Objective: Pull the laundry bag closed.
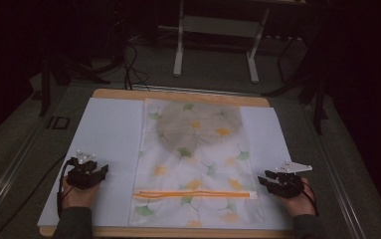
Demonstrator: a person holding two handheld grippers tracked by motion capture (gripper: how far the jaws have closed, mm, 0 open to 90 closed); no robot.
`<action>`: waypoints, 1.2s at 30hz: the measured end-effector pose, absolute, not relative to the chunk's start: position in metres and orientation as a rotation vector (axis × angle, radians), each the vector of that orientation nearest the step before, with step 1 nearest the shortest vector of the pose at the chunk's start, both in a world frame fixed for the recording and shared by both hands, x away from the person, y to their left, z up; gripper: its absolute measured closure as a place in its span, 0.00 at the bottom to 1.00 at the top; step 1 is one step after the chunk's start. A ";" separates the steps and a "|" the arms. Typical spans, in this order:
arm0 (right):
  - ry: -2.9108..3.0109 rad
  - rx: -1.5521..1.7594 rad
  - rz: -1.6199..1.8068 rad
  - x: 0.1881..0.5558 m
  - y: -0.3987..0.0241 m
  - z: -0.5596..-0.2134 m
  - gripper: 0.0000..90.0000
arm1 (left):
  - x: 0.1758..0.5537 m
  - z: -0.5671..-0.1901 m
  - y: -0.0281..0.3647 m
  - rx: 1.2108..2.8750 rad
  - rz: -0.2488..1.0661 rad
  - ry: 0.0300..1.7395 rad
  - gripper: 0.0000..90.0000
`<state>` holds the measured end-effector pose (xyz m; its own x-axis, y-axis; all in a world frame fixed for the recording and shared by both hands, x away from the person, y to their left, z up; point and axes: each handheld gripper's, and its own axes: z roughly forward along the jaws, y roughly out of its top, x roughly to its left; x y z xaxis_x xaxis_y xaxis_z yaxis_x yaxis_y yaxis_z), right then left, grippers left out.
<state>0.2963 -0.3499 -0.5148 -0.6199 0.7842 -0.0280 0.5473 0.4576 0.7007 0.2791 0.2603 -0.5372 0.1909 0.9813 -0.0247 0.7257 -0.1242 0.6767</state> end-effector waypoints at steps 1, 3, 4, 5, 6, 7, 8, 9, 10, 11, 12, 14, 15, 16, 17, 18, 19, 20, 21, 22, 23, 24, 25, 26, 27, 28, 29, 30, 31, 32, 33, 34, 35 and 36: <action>2.371 1.113 0.952 0.296 -0.349 -0.514 0.66 | 0.278 -0.536 0.260 1.927 0.583 1.572 0.66; 2.385 1.095 0.956 0.295 -0.346 -0.512 0.66 | 0.275 -0.534 0.259 1.951 0.574 1.530 0.69; 2.406 1.074 0.951 0.295 -0.342 -0.511 0.66 | 0.273 -0.533 0.258 1.960 0.570 1.500 0.70; 2.406 1.074 0.951 0.295 -0.342 -0.511 0.66 | 0.272 -0.531 0.257 1.963 0.571 1.483 0.70; 2.412 1.061 0.945 0.295 -0.341 -0.511 0.66 | 0.271 -0.529 0.254 1.975 0.586 1.458 0.69; 2.422 1.051 0.938 0.295 -0.338 -0.511 0.66 | 0.270 -0.528 0.253 1.986 0.584 1.435 0.68; 2.438 1.031 0.937 0.295 -0.334 -0.510 0.66 | 0.269 -0.527 0.251 1.995 0.582 1.422 0.67; 2.438 1.031 0.937 0.295 -0.334 -0.510 0.66 | 0.268 -0.526 0.249 2.007 0.586 1.407 0.67; 2.446 1.021 0.935 0.295 -0.332 -0.510 0.66 | 0.266 -0.525 0.248 2.017 0.575 1.389 0.66; 2.457 1.011 0.930 0.294 -0.330 -0.509 0.66 | 0.265 -0.525 0.246 2.023 0.571 1.381 0.66; 2.463 1.000 0.932 0.294 -0.327 -0.509 0.66 | 0.263 -0.524 0.245 2.023 0.574 1.374 0.65; 2.486 0.960 0.944 0.294 -0.318 -0.506 0.67 | 0.258 -0.521 0.244 2.014 0.577 1.350 0.65; 2.486 0.960 0.944 0.294 -0.318 -0.506 0.67 | 0.256 -0.519 0.245 2.004 0.579 1.348 0.65; 2.491 0.945 0.951 0.294 -0.315 -0.505 0.67 | 0.254 -0.519 0.245 1.994 0.577 1.343 0.66; 2.495 0.933 0.960 0.294 -0.312 -0.504 0.67 | 0.252 -0.518 0.246 1.987 0.572 1.336 0.66; 2.500 0.922 0.973 0.294 -0.308 -0.502 0.67 | 0.250 -0.519 0.247 1.986 0.564 1.328 0.66; 2.510 0.896 0.995 0.294 -0.301 -0.500 0.68 | 0.249 -0.519 0.247 1.990 0.557 1.318 0.67; 2.510 0.896 0.995 0.294 -0.301 -0.500 0.68 | 0.247 -0.519 0.247 1.994 0.551 1.309 0.67; 2.516 0.883 1.005 0.294 -0.297 -0.499 0.68 | 0.246 -0.519 0.247 1.993 0.548 1.301 0.68; 2.520 0.866 1.014 0.294 -0.292 -0.498 0.68 | 0.245 -0.519 0.247 1.991 0.536 1.288 0.68; 2.523 0.854 1.030 0.294 -0.288 -0.498 0.68 | 0.244 -0.520 0.246 1.989 0.528 1.274 0.68; 2.527 0.845 1.051 0.294 -0.284 -0.497 0.68 | 0.244 -0.520 0.246 1.992 0.523 1.264 0.68; 2.532 0.825 1.066 0.295 -0.280 -0.496 0.68 | 0.244 -0.520 0.245 1.999 0.517 1.249 0.68; 2.535 0.818 1.078 0.295 -0.276 -0.496 0.68 | 0.245 -0.520 0.244 2.002 0.505 1.233 0.68; 2.539 0.802 1.086 0.296 -0.272 -0.496 0.68 | 0.246 -0.520 0.244 2.008 0.483 1.213 0.69; 2.546 0.790 1.094 0.296 -0.268 -0.496 0.68 | 0.246 -0.521 0.244 2.008 0.463 1.200 0.69; 2.553 0.776 1.101 0.297 -0.265 -0.496 0.68 | 0.247 -0.521 0.243 2.010 0.449 1.192 0.69; 2.558 0.766 1.109 0.297 -0.261 -0.496 0.68 | 0.248 -0.522 0.243 2.014 0.446 1.193 0.69; 2.563 0.755 1.112 0.298 -0.257 -0.497 0.68 | 0.248 -0.523 0.242 2.016 0.445 1.192 0.69; 2.572 0.748 1.117 0.298 -0.253 -0.497 0.68 | 0.248 -0.524 0.242 2.018 0.444 1.181 0.69; 2.578 0.736 1.123 0.299 -0.249 -0.497 0.68 | 0.248 -0.524 0.242 2.018 0.443 1.175 0.68; 2.585 0.727 1.125 0.299 -0.245 -0.498 0.68 | 0.248 -0.524 0.242 2.020 0.444 1.172 0.68; 2.592 0.716 1.128 0.299 -0.240 -0.498 0.68 | 0.247 -0.524 0.241 2.019 0.441 1.167 0.68; 2.598 0.704 1.134 0.299 -0.236 -0.498 0.68 | 0.247 -0.524 0.241 2.016 0.435 1.162 0.67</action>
<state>0.2995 -0.2363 -0.4984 -0.8610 0.5085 -0.0096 0.3389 0.5875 0.7348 0.2473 0.2405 -0.5236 0.5292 0.8452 -0.0745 0.5882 -0.3021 0.7501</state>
